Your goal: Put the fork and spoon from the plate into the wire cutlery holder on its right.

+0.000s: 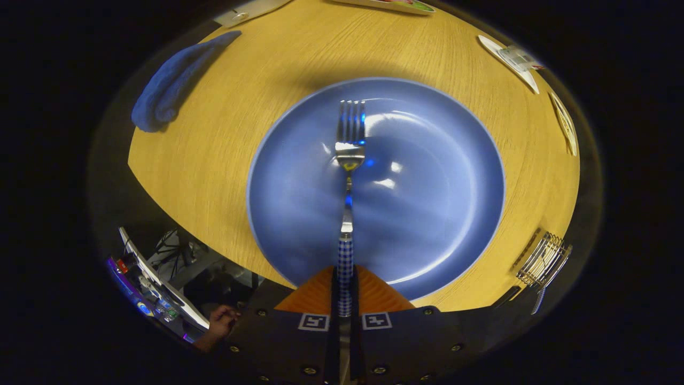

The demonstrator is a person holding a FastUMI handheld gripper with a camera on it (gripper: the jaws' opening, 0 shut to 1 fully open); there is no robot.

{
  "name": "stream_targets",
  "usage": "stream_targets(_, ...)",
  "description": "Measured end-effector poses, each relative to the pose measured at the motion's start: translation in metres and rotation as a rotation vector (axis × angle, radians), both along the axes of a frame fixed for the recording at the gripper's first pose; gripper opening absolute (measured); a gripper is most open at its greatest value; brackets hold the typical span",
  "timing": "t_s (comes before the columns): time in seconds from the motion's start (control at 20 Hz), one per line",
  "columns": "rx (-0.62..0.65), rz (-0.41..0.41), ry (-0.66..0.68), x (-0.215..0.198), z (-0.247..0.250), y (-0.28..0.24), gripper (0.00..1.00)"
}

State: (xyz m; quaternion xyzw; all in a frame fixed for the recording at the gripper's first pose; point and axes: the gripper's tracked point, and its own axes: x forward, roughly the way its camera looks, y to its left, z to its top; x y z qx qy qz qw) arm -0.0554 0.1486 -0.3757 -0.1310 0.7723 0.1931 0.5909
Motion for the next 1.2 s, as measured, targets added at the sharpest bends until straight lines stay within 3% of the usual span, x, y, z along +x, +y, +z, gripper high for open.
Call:
stream_targets(0.15, 0.019, 0.047, -0.021, 0.004, -0.001, -0.003, 0.08)
stream_targets(0.2, 0.015, 0.070, -0.030, 0.004, 0.000, -0.006, 0.01)
stream_targets(0.25, 0.017, 0.087, -0.022, 0.005, 0.003, -0.007, 0.01)
stream_targets(0.55, 0.065, 0.034, 0.066, 0.010, 0.036, -0.015, 0.00)
stream_targets(1.2, 0.034, 0.030, 0.161, -0.001, 0.101, -0.141, 0.01)
